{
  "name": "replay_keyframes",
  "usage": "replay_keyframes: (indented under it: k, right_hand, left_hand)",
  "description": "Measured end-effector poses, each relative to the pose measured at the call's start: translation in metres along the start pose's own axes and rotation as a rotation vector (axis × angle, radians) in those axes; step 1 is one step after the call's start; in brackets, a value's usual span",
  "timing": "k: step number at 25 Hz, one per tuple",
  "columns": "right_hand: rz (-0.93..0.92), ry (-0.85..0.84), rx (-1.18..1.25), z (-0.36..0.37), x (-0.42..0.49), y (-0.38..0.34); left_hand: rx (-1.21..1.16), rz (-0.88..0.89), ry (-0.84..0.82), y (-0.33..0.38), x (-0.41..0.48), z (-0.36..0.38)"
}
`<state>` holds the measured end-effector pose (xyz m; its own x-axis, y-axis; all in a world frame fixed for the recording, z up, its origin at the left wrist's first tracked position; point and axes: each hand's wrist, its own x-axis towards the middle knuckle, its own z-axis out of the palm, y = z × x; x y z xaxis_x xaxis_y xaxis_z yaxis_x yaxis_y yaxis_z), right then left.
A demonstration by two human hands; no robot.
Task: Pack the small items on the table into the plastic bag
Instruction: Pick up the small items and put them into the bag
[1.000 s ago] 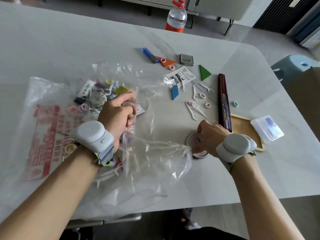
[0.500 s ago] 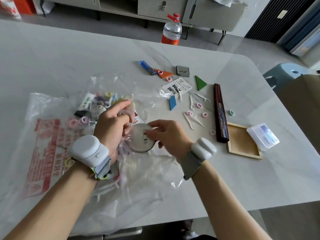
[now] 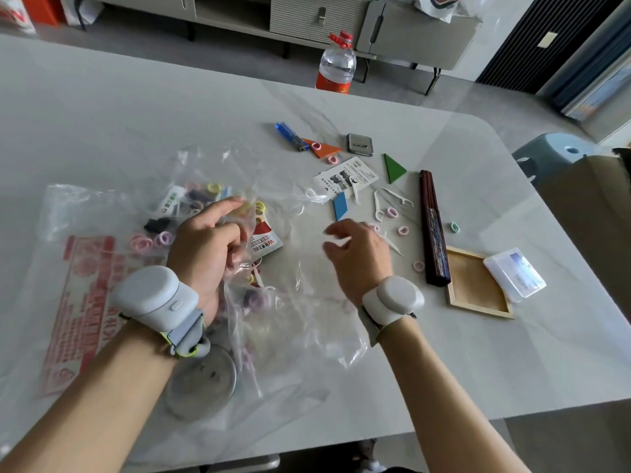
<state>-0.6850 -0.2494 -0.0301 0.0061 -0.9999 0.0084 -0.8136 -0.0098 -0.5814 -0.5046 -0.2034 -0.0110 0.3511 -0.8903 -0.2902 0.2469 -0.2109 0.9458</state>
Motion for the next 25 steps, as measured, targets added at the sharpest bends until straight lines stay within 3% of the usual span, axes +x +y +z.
replay_keyframes:
  k: [2, 5, 10, 19, 25]
  right_hand:
    - [0.107, 0.095, -0.278, -0.013, 0.013, 0.026]
    - [0.164, 0.068, -0.398, -0.017, 0.025, 0.05]
    - [0.19, 0.043, -0.303, -0.012, 0.034, 0.046]
    - [0.113, -0.219, -0.511, -0.019, 0.028, 0.029]
    - [0.148, -0.286, -0.403, -0.021, 0.03, 0.023]
  left_hand:
    - [-0.029, -0.008, -0.002, 0.0, 0.0, 0.001]
    - [-0.031, -0.001, -0.004, 0.0, 0.0, 0.003]
    - [-0.026, 0.007, -0.005, 0.002, -0.001, 0.005]
    - [-0.006, 0.002, -0.003, 0.002, -0.005, 0.008]
    - [0.011, 0.001, -0.004, 0.002, -0.005, 0.009]
